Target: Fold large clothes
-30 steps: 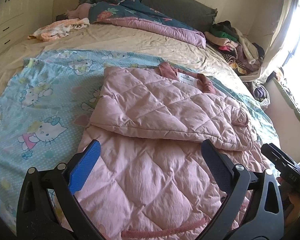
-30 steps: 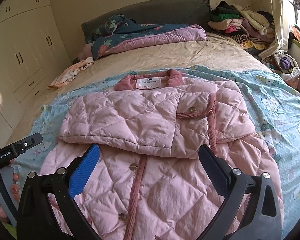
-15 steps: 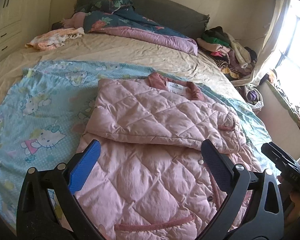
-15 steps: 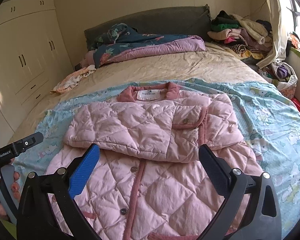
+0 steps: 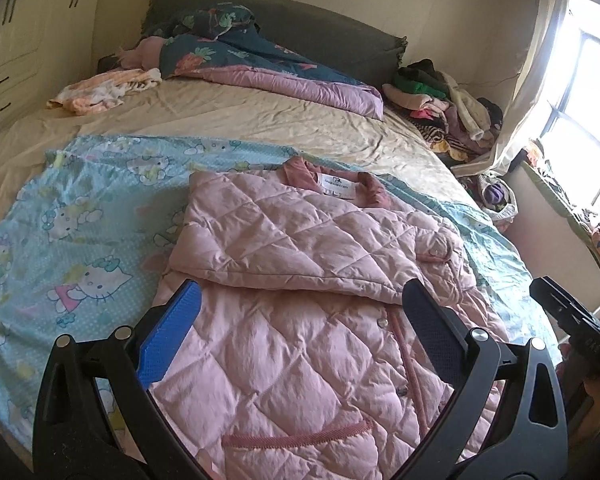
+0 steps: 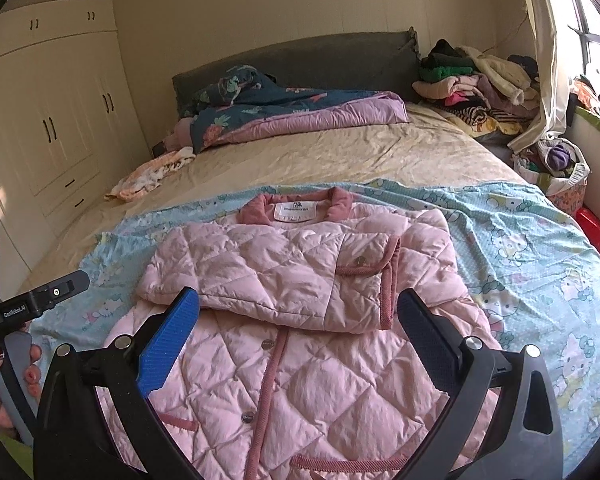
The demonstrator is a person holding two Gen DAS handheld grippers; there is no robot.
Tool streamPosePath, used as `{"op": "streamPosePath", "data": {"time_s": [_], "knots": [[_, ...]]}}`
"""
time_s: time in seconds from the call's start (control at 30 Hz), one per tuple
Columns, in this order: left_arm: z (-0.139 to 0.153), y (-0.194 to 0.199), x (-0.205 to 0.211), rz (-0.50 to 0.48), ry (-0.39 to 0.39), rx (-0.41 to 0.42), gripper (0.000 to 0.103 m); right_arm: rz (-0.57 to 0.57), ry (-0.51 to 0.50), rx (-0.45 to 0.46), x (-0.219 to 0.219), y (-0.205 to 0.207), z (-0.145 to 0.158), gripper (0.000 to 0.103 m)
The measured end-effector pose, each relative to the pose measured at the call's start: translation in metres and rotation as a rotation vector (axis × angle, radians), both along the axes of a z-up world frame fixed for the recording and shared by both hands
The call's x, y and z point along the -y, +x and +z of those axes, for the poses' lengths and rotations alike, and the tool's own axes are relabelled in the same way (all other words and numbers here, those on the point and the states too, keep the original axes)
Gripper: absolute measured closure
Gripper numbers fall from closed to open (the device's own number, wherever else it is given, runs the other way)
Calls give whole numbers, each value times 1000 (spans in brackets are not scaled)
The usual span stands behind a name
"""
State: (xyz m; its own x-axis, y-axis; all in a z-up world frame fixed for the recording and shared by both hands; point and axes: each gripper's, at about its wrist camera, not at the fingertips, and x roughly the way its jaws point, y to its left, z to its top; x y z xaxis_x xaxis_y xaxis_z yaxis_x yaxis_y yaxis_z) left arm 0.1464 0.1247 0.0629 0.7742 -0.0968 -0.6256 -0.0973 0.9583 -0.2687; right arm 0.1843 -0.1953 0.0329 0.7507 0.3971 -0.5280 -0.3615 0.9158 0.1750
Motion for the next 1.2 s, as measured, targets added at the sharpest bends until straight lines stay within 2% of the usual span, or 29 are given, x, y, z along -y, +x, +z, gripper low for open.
{"op": "streamPosePath", "data": {"time_s": [0.5, 1.2], "knots": [[10, -22, 5, -6, -2, 42, 9, -11, 5, 44, 14, -23, 13, 4], [-5, -49, 18, -16, 13, 35, 9, -16, -12, 52, 32, -46, 0, 4]]}}
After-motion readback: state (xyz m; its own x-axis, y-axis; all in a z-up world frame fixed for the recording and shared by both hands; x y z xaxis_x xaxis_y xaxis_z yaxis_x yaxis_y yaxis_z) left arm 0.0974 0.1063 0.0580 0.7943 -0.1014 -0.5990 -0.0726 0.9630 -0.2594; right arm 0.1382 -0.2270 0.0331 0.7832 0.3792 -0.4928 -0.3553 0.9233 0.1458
